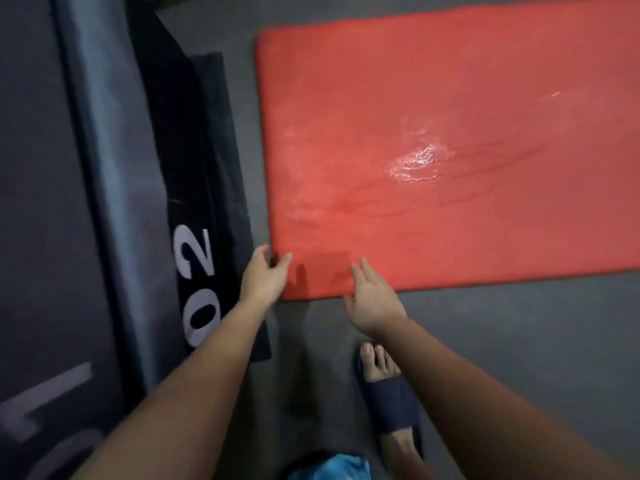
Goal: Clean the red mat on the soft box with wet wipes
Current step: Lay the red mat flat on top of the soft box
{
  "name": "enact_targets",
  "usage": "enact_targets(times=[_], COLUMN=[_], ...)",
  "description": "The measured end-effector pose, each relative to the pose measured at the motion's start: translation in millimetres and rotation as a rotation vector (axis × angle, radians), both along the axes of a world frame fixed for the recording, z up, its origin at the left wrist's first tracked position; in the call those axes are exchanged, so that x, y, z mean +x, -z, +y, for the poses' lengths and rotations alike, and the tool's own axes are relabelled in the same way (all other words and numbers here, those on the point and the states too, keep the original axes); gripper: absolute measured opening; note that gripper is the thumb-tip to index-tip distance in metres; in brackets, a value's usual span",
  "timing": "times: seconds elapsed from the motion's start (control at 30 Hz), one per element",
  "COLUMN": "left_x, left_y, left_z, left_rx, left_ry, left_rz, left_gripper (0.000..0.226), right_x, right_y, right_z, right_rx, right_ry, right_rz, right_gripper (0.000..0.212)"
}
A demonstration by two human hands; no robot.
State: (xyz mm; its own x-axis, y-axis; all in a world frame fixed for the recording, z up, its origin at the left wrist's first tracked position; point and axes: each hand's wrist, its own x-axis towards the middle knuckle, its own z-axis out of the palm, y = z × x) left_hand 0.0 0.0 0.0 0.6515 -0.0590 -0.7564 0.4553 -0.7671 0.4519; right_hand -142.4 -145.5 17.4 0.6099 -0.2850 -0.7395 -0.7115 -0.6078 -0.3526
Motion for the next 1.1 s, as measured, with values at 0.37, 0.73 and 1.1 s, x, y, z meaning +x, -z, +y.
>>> enact_targets(times=[0.37, 0.73, 1.1], left_x=[-14, 0, 88], left_y=[-16, -432, -669], left_z=[-17, -47, 71], left_rx=[-0.157, -0.339, -0.263], left_ry=[-0.187, 0.038, 0.023], left_rz=[0.103, -0.010, -0.230], left_gripper=[0.031, 0.054, 0.050], right_x=[-5, -24, 76], right_y=[8, -427, -617], right_z=[-36, -26, 115], right_rx=[0.001, -0.031, -0.248], right_ry=[-0.257, 0.039, -0.043], right_rz=[0.106, -0.225, -0.187], right_gripper=[0.093, 0.097, 0.126])
